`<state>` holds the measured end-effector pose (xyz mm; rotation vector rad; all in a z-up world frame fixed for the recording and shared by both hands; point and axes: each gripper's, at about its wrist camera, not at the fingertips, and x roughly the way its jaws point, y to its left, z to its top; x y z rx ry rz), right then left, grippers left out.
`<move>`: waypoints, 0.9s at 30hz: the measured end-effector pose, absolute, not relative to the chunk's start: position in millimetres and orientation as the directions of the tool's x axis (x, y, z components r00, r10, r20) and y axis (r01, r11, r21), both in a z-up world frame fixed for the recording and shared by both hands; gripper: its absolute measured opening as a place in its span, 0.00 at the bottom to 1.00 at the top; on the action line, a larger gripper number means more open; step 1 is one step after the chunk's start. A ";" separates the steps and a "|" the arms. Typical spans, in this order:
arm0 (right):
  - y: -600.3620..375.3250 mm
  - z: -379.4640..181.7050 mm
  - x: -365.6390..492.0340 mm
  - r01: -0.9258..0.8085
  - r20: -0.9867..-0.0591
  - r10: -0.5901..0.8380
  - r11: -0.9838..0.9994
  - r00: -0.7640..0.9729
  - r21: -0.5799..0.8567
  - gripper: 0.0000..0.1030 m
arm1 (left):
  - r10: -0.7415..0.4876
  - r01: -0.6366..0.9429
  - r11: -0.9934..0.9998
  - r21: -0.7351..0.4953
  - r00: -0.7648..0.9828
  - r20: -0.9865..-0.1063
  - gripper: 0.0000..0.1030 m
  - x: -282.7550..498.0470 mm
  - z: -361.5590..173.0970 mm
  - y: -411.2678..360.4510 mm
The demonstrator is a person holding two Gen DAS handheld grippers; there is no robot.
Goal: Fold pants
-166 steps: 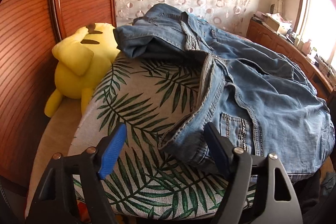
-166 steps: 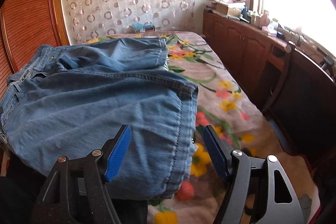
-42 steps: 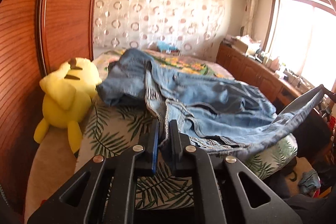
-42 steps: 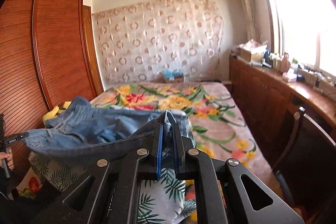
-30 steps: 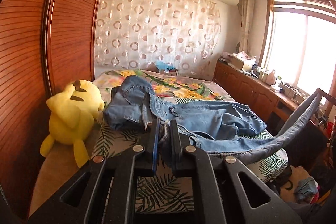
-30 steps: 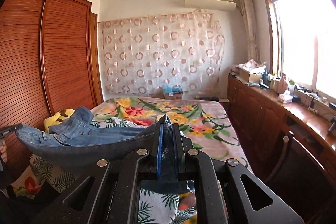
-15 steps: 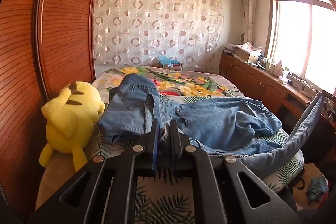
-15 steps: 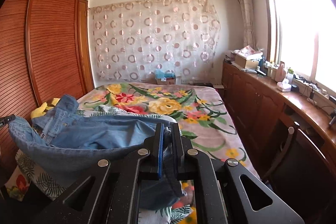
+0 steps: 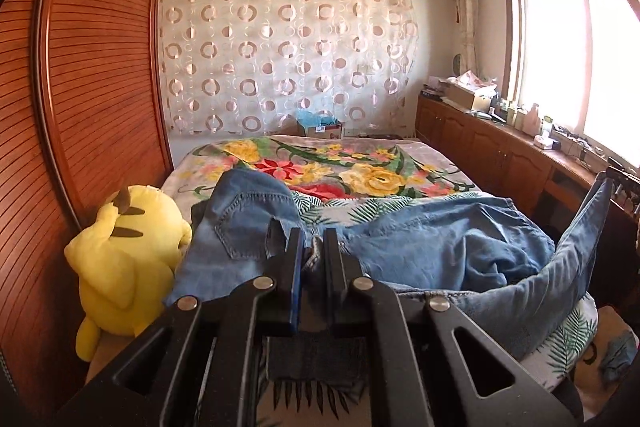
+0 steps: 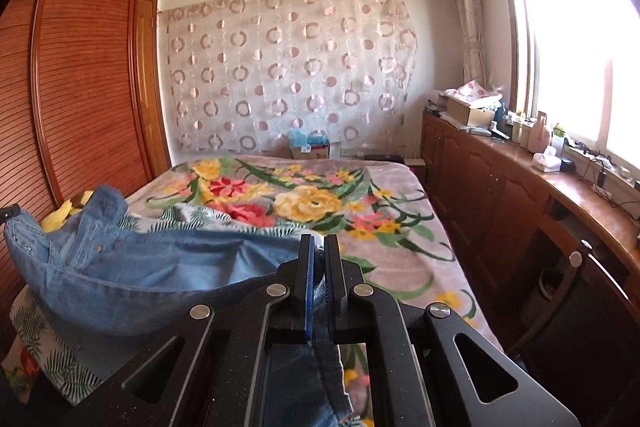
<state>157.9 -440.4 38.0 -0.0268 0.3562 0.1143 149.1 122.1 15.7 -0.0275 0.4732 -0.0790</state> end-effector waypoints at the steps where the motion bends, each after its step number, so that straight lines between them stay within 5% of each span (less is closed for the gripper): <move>1: -440.3 36.5 161.5 -0.115 -0.346 0.108 0.993 0.932 0.001 0.04 | -0.078 0.065 0.997 -0.045 0.887 -0.455 0.09 156.0 15.9 123.8; 20: -429.0 31.2 265.3 -0.109 -0.369 0.094 0.994 0.925 -0.018 0.04 | -0.037 0.029 0.999 -0.025 0.868 -0.495 0.09 274.5 11.3 129.5; 27: -417.7 4.4 328.0 -0.099 -0.456 0.066 0.994 0.888 -0.049 0.04 | -0.008 0.008 1.000 -0.003 0.822 -0.570 0.09 323.6 -22.4 133.7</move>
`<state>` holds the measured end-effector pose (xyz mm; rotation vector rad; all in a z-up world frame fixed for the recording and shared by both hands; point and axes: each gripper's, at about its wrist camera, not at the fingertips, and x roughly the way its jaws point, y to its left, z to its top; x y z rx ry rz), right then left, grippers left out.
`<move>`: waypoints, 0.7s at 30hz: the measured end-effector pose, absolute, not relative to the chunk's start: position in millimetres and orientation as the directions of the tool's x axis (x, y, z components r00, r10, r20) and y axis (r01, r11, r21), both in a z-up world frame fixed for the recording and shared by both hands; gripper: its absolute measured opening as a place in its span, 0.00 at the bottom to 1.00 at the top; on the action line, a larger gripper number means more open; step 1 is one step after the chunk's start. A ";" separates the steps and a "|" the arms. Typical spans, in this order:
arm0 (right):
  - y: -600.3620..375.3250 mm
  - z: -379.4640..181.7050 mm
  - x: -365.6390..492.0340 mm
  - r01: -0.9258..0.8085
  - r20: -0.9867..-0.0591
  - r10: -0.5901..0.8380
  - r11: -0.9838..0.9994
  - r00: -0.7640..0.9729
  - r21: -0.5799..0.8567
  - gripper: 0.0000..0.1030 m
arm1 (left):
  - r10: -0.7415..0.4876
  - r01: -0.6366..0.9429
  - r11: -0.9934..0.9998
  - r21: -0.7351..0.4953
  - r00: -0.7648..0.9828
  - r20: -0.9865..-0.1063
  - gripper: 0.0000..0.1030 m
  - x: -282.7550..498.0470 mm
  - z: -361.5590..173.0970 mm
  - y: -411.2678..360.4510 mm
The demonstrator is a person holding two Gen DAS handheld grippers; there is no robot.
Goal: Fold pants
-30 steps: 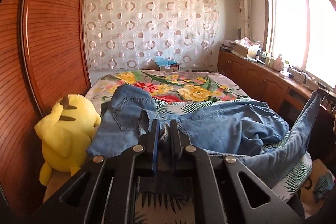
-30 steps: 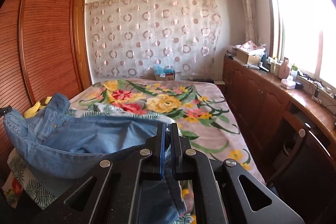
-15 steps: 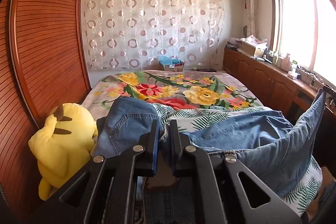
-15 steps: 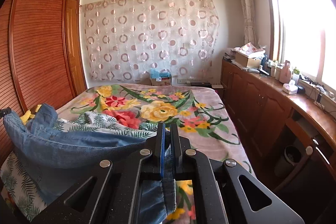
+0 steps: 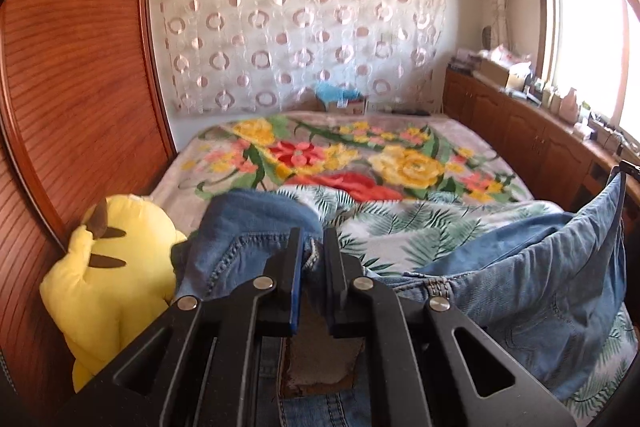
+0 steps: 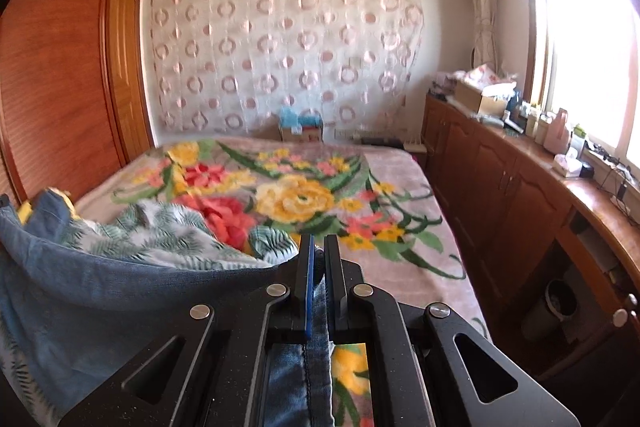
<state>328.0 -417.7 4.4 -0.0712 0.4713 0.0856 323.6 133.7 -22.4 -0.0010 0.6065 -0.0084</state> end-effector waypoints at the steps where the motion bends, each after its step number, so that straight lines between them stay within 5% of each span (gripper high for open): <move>1: -415.9 -2.0 337.4 -0.098 -0.472 0.063 0.994 0.879 -0.050 0.04 | -0.006 0.004 1.000 -0.005 0.815 -0.580 0.09 328.6 -28.0 134.4; 17: -405.8 -8.1 393.6 -0.077 -0.599 0.021 0.995 0.801 -0.067 0.04 | -0.002 0.027 0.999 0.030 0.781 -0.624 0.11 350.2 -37.7 126.5; 21: -404.7 1.6 386.2 -0.080 -0.604 0.032 0.995 0.796 -0.052 0.07 | 0.003 0.030 0.999 0.042 0.777 -0.630 0.26 337.8 -31.6 127.0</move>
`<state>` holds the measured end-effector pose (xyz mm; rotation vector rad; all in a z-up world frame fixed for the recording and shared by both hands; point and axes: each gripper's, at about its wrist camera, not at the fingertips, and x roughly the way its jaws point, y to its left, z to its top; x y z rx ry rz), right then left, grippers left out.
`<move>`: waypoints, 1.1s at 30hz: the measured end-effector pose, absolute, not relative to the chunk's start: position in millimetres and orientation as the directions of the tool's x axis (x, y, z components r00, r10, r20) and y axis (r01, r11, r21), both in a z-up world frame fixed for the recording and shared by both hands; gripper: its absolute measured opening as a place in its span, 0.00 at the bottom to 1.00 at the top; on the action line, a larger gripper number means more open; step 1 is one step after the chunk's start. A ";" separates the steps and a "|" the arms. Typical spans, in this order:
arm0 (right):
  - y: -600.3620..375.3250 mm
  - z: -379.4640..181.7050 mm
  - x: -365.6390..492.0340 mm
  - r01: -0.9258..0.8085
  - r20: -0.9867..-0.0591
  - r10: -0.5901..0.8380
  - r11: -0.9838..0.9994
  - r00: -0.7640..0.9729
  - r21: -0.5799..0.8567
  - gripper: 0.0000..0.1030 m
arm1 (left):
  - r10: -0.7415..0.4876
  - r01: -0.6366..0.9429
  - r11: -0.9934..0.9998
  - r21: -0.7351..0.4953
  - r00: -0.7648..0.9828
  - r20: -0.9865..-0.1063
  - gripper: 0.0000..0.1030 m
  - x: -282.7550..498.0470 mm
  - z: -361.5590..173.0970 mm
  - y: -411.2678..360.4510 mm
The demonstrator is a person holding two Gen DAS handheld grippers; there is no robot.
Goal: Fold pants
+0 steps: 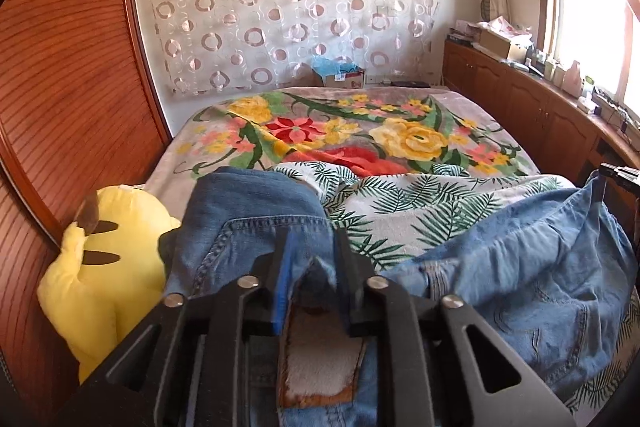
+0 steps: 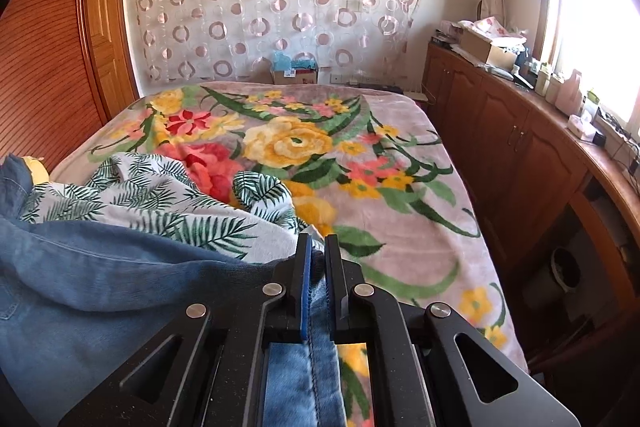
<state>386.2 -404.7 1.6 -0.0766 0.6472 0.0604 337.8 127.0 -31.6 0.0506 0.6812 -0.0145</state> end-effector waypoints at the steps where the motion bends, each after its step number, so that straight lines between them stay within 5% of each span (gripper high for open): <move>1: -404.9 5.2 382.5 -0.077 -0.604 0.029 0.996 0.796 -0.054 0.08 | -0.001 0.033 0.999 0.040 0.777 -0.630 0.31 334.2 -29.8 128.2; 5: -402.2 15.9 360.0 -0.080 -0.590 0.036 0.996 0.806 -0.048 0.20 | -0.022 0.049 0.998 0.025 0.776 -0.630 0.42 314.8 -26.6 132.2; 9: -395.4 25.1 324.2 -0.115 -0.576 0.085 0.993 0.813 -0.016 0.43 | -0.048 0.087 0.996 0.028 0.756 -0.653 0.45 295.5 -31.5 128.8; 14: -385.2 27.9 271.4 -0.169 -0.562 0.152 0.985 0.813 0.022 0.49 | -0.093 0.111 0.994 -0.014 0.755 -0.649 0.75 273.9 -36.0 126.4; 33: -338.9 -12.0 176.2 -0.395 -0.619 0.353 0.916 0.702 0.074 0.58 | -0.127 0.157 0.987 -0.023 0.696 -0.706 0.78 211.9 -66.7 128.7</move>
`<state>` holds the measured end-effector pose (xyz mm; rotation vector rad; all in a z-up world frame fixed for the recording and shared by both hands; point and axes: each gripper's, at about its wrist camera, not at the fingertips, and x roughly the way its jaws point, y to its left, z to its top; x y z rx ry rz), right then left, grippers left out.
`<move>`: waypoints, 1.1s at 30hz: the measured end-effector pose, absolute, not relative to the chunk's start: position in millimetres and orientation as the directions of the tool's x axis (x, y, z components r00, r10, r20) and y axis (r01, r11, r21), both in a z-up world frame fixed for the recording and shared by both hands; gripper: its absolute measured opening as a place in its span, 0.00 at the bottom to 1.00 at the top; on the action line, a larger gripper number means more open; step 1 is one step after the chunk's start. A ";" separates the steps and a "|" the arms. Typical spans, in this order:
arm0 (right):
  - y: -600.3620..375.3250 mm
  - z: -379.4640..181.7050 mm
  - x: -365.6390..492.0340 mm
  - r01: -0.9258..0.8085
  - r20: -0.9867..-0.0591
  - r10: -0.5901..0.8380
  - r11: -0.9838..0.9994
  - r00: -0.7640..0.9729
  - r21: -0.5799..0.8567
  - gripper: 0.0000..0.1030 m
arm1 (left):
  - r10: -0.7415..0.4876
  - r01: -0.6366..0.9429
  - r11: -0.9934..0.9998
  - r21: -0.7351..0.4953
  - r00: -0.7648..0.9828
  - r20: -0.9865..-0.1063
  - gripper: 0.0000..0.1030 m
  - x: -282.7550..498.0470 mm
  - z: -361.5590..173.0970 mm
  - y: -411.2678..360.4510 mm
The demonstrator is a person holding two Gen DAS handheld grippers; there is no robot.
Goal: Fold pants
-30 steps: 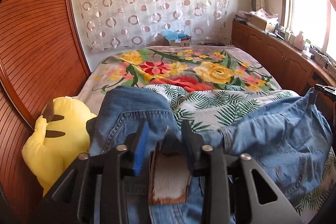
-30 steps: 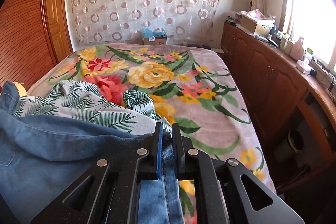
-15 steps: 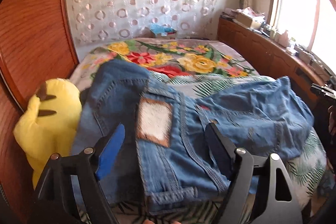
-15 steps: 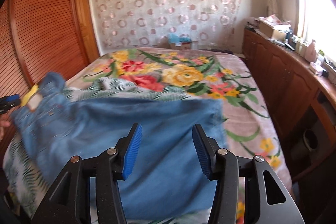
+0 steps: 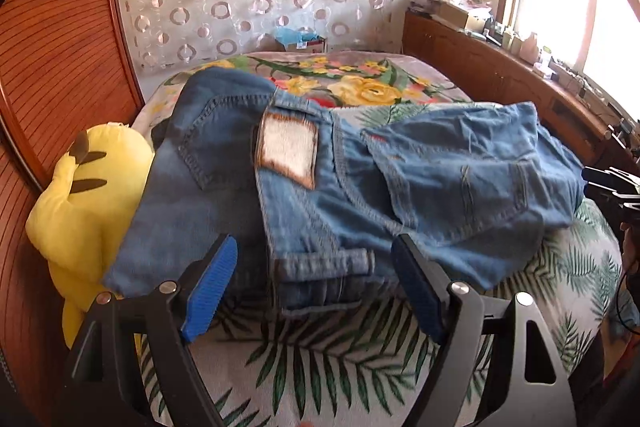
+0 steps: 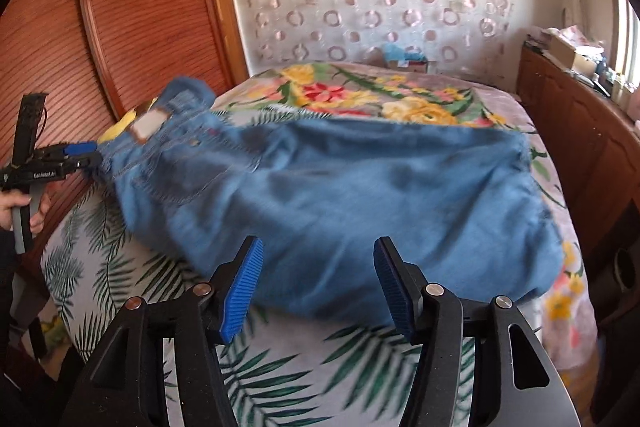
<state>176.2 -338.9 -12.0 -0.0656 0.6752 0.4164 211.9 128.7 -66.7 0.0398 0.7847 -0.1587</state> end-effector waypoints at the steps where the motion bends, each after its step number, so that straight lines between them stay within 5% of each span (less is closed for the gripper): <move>1: -335.2 -11.1 178.1 -0.399 -0.624 0.354 0.914 0.696 0.073 0.59 | -0.125 0.158 0.987 -0.019 0.693 -0.710 0.78 209.9 -69.7 129.1; 14: -297.4 -31.1 175.8 -0.426 -0.658 0.256 0.898 0.708 -0.110 0.60 | -0.142 0.124 0.989 -0.078 0.684 -0.715 0.71 210.0 -95.6 139.0; 20: -275.9 -39.6 178.1 -0.410 -0.668 0.197 0.895 0.718 -0.177 0.60 | -0.161 0.157 0.985 -0.071 0.693 -0.702 0.46 206.5 -94.6 129.5; 21: -274.4 -40.3 180.4 -0.407 -0.667 0.190 0.895 0.720 -0.184 0.60 | -0.151 0.157 0.986 -0.056 0.700 -0.698 0.33 205.1 -93.3 126.9; 23: -273.0 -39.7 184.4 -0.402 -0.671 0.183 0.896 0.718 -0.186 0.43 | -0.152 0.162 0.985 -0.050 0.710 -0.688 0.23 203.1 -87.8 124.4; 24: -273.3 -38.9 185.8 -0.402 -0.673 0.181 0.897 0.717 -0.187 0.21 | -0.151 0.167 0.985 -0.044 0.709 -0.688 0.09 202.9 -84.9 123.1; 25: -276.6 -36.4 185.9 -0.396 -0.670 0.178 0.899 0.721 -0.187 0.06 | -0.138 0.166 0.986 -0.024 0.716 -0.684 0.09 201.9 -80.7 121.9; 33: -300.5 -13.0 185.0 -0.375 -0.622 0.234 0.921 0.747 -0.104 0.00 | -0.133 0.182 0.983 0.004 0.737 -0.663 0.08 194.6 -57.4 118.7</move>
